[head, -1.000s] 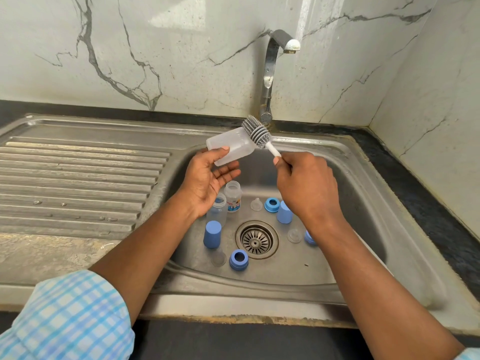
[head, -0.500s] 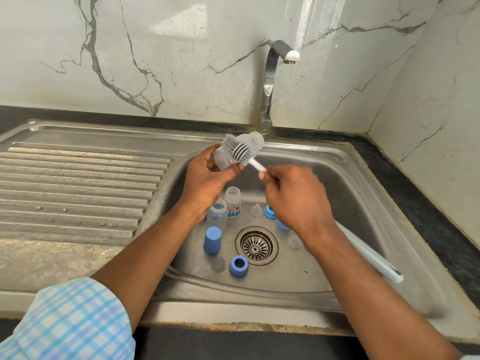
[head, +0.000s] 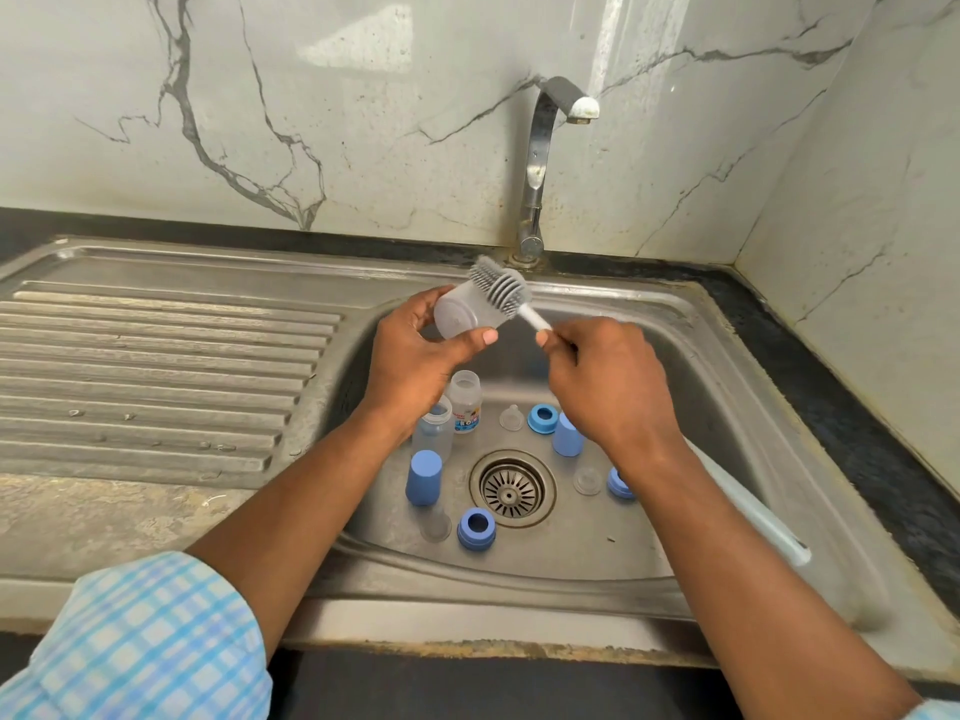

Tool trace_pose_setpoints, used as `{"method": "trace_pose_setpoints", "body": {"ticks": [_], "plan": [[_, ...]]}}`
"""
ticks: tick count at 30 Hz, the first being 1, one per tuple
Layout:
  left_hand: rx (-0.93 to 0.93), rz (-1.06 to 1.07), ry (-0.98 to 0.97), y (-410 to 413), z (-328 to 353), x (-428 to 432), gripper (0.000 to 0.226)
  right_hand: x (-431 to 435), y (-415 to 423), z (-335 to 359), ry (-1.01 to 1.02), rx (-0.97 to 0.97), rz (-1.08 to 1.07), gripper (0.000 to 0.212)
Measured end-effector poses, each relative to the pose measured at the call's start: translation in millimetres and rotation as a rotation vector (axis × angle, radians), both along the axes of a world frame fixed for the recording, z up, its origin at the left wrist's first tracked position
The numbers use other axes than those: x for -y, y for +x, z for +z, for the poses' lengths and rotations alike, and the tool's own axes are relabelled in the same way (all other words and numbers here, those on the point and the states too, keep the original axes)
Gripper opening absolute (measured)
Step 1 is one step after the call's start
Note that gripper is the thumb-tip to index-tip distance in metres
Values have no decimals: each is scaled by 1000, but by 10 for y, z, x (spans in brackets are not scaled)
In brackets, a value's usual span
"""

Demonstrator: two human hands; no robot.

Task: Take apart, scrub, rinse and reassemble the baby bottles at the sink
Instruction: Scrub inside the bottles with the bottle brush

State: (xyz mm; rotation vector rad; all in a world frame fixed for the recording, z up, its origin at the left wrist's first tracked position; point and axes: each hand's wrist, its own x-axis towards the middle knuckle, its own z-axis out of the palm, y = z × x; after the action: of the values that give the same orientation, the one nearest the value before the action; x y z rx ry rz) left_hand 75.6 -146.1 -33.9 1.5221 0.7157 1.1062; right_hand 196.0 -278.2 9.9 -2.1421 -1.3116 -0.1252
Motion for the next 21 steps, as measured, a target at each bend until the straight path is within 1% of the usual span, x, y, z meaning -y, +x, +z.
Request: {"method": "trace_pose_setpoints", "body": {"ticks": [2,3,5,7,8,9,11,13,15,17,19,21], "plan": [[15,20,-8,-21,5,-25,39,1,-79,-1,-30,7,93,38],[13,30,-13,-26,4,-37,40,-6,-97,2,-31,18,100,38],[14,44,-25,-26,3,-43,49,-24,-53,7,-7,38,35,35],[9,38,-38,-12,0,-21,61,-37,72,1,5,7,-88,36],[7,25,-50,-3,-9,-12,62,-33,149,-8,3,-22,-133,38],[18,4,-64,8,-20,-4,60,-27,218,-24,4,-56,-151,40],[59,-30,-106,19,-24,4,53,-8,274,-49,10,-110,-110,38],[83,-27,-149,13,-14,-8,47,6,216,-41,7,-134,2,36],[109,-29,-180,-12,7,-22,43,11,103,-9,-15,-132,140,40],[135,-55,-206,-27,30,-23,40,9,52,26,-24,-143,189,39],[153,-94,-234,-30,58,-2,39,9,99,32,7,-151,130,34],[137,-129,-253,-14,77,33,37,2,168,4,29,-125,6,39]]}}
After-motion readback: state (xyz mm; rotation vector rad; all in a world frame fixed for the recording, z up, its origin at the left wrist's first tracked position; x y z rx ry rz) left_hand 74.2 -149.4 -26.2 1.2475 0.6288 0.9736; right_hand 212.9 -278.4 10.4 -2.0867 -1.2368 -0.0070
